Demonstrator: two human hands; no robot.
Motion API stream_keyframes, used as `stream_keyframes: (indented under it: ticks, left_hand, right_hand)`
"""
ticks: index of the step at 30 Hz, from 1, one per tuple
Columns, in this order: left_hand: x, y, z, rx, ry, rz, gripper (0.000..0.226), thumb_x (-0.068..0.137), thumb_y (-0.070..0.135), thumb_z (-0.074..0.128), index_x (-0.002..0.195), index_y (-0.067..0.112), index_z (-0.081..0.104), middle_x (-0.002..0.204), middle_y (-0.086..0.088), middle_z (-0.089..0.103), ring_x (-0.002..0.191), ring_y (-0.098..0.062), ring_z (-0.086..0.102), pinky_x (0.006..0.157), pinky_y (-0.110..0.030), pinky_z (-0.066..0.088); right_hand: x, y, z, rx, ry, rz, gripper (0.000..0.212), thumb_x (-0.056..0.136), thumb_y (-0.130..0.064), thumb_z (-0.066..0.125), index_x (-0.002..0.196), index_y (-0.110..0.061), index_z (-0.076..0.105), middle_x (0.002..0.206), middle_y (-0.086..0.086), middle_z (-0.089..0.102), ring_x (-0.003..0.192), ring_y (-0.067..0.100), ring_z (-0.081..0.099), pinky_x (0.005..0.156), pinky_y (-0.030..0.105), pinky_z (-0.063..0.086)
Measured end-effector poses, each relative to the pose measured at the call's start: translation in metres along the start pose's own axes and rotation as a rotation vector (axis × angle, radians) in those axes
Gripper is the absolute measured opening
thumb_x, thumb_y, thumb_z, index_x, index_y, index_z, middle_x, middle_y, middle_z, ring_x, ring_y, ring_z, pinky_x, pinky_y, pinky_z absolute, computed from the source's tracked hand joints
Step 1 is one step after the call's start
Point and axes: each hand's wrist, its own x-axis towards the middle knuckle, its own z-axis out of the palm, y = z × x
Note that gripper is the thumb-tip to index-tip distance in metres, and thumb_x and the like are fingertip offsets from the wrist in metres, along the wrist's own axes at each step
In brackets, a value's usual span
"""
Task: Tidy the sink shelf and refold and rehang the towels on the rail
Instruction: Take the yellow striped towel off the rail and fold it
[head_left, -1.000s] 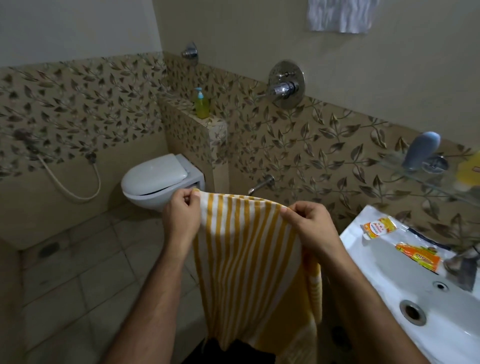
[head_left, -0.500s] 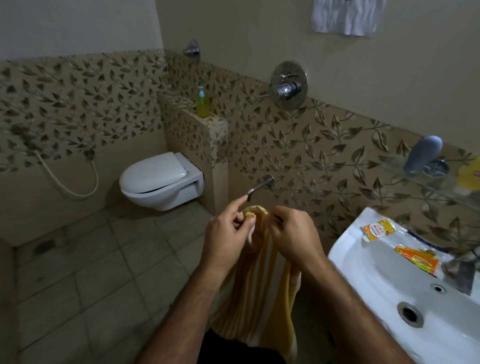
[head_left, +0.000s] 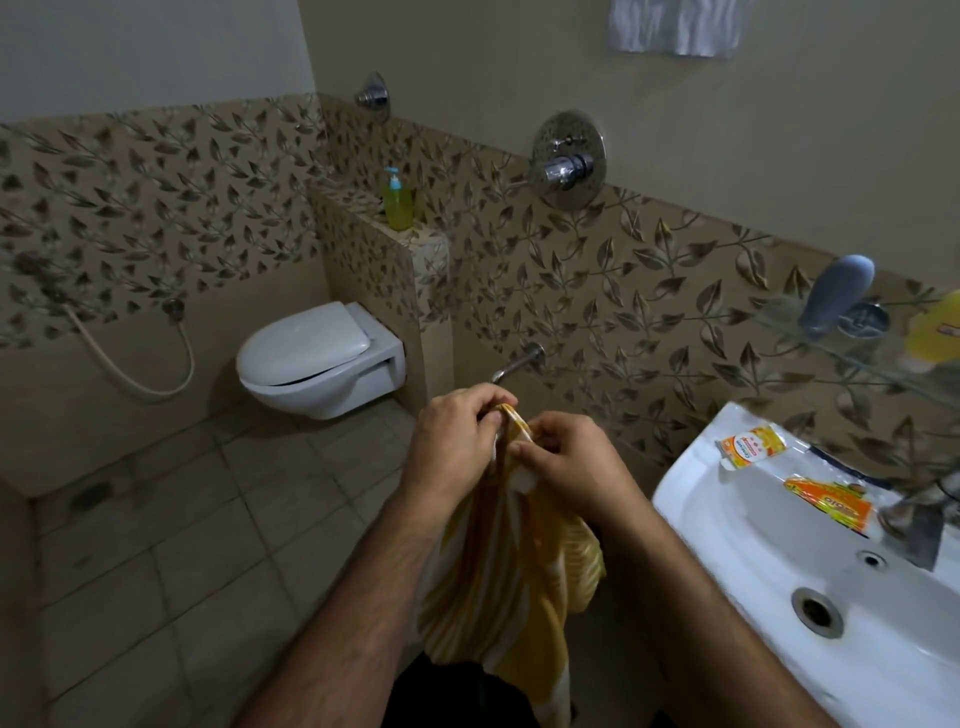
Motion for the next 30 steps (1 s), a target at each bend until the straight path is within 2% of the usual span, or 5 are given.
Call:
stream_keyframes:
  ticks: [5,8,12,19,30]
  left_hand:
    - [0.004,0.015,-0.004,-0.028,0.057,-0.005,0.024,0.092,0.013,0.059,0.106,0.029,0.070,0.100,0.011,0.070,0.092,-0.003,0.063,0.080,-0.022,0.054]
    - [0.007,0.018,-0.010,-0.014,0.118,-0.002,0.023,0.092,0.013,0.060,0.105,0.028,0.071,0.096,0.010,0.070,0.088,-0.005,0.062,0.078,-0.023,0.052]
    - [0.010,0.017,-0.015,-0.005,0.159,-0.053,0.022,0.092,0.013,0.060,0.107,0.027,0.070,0.096,0.008,0.070,0.090,-0.007,0.062,0.077,-0.023,0.052]
    - [0.017,0.034,-0.015,-0.007,0.245,-0.084,0.024,0.096,0.013,0.055,0.113,0.023,0.068,0.101,0.007,0.069,0.086,-0.001,0.057,0.059,-0.006,0.040]
    - [0.022,0.030,-0.026,-0.045,0.346,-0.111,0.023,0.095,0.011,0.056,0.111,0.020,0.069,0.098,0.006,0.067,0.073,0.003,0.051,0.063,0.006,0.037]
  right_hand:
    - [-0.007,0.013,0.001,0.429,-0.279,0.199,0.017,0.089,-0.023,0.070,0.101,-0.011,0.067,0.079,0.004,0.073,0.070,0.021,0.069,0.061,0.032,0.053]
    - [-0.010,0.021,0.003,0.526,-0.213,0.230,0.011,0.090,-0.020,0.068,0.098,-0.012,0.070,0.084,0.005,0.076,0.078,0.019,0.073,0.065,0.029,0.056]
    - [-0.013,0.023,-0.003,0.471,-0.067,0.171,0.013,0.096,-0.022,0.061,0.095,-0.016,0.072,0.084,0.004,0.076,0.078,0.018,0.074,0.069,0.033,0.060]
    - [-0.024,0.017,0.018,0.356,-0.057,0.085,0.020,0.097,-0.032,0.057,0.093,-0.017,0.070,0.090,0.008,0.073,0.086,0.026,0.070,0.082,0.050,0.057]
    - [-0.023,0.029,-0.002,0.275,-0.307,0.120,0.020,0.097,-0.037,0.054,0.097,-0.020,0.065,0.092,0.002,0.071,0.086,0.016,0.069,0.078,0.035,0.056]
